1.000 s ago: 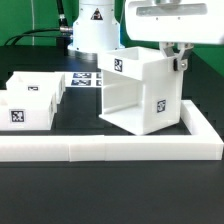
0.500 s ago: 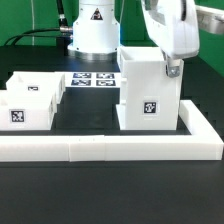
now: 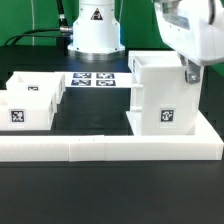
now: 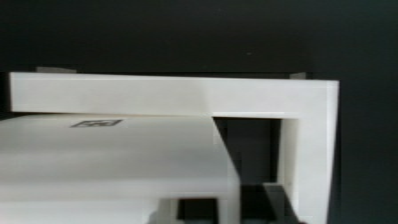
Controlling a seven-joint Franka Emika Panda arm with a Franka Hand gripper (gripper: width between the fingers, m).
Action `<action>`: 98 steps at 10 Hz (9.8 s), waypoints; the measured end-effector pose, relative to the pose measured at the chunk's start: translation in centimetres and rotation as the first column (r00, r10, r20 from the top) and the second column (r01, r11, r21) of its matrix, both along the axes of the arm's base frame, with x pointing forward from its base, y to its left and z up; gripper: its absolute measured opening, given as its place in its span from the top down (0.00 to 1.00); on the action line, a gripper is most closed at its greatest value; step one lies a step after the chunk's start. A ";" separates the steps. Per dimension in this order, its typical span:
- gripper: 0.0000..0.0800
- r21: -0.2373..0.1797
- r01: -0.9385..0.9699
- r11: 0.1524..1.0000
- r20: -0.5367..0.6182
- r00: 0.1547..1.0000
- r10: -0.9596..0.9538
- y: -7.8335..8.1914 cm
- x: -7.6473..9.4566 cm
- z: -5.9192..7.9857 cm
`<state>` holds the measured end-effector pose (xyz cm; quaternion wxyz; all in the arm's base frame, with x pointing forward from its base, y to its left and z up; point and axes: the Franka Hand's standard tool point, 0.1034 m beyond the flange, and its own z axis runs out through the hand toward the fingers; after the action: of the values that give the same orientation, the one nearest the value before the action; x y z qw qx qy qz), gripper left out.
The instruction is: Assemble drawer
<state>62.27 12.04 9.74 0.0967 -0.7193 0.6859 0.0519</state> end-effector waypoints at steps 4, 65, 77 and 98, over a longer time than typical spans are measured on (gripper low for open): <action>0.95 0.006 -0.014 1.000 0.016 1.000 0.014 -0.1 2.9 0.1; 0.35 -0.184 -0.981 -0.057 -0.038 -0.051 0.998 -21.4 -11.0 -9.2; 0.95 -0.183 -0.981 -0.065 -0.040 -0.059 0.997 -21.3 -11.0 -9.1; 0.95 -0.136 -0.214 -0.967 -0.014 -0.976 0.218 -16.6 -9.6 -7.9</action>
Offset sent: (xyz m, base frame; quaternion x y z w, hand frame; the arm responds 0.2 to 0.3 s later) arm 0.0396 -0.0045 0.0013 0.0059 0.0238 -0.0179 0.9995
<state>52.65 -4.56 1.83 -0.0054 -0.7635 -0.6443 0.0436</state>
